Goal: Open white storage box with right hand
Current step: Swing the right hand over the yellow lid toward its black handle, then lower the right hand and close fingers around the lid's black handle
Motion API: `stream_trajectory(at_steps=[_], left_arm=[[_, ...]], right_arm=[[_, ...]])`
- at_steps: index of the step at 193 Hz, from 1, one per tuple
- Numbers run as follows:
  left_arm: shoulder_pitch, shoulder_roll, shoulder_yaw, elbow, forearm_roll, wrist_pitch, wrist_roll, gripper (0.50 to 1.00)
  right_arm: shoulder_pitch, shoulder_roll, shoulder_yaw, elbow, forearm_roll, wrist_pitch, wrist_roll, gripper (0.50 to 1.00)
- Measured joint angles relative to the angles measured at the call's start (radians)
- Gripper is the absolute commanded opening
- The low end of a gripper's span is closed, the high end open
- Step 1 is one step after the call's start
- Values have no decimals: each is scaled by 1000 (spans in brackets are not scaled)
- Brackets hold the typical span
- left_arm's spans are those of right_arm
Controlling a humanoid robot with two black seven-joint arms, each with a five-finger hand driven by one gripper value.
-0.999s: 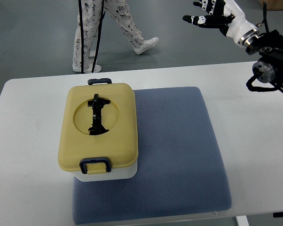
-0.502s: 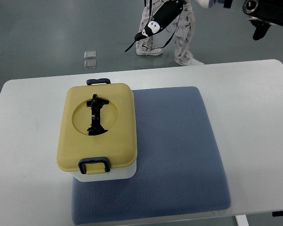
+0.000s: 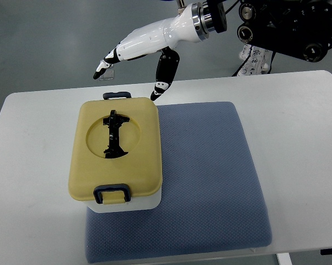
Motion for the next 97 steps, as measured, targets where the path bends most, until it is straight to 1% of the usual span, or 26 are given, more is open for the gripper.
stream_trajectory(at_steps=[22, 27, 30, 34, 75, 97], left_arm=[[0, 0, 0, 0, 0, 0, 0, 1000], [0, 0, 0, 0, 0, 0, 0, 1000], [0, 0, 0, 0, 0, 0, 0, 1000], [0, 0, 0, 0, 0, 0, 0, 1000], [0, 0, 0, 0, 0, 0, 0, 1000], [0, 0, 0, 0, 0, 0, 0, 1000]], right_arm=[[3, 24, 3, 44, 0, 0, 0, 901], [2, 31, 3, 47, -1, -3, 0, 889], [1, 35, 4, 48, -1, -6, 0, 872], [-1, 41, 4, 49, -2, -10, 0, 866], [-23, 82, 0, 41, -59, -71, 0, 860], [-34, 91, -1, 37, -90, -84, 0, 860]])
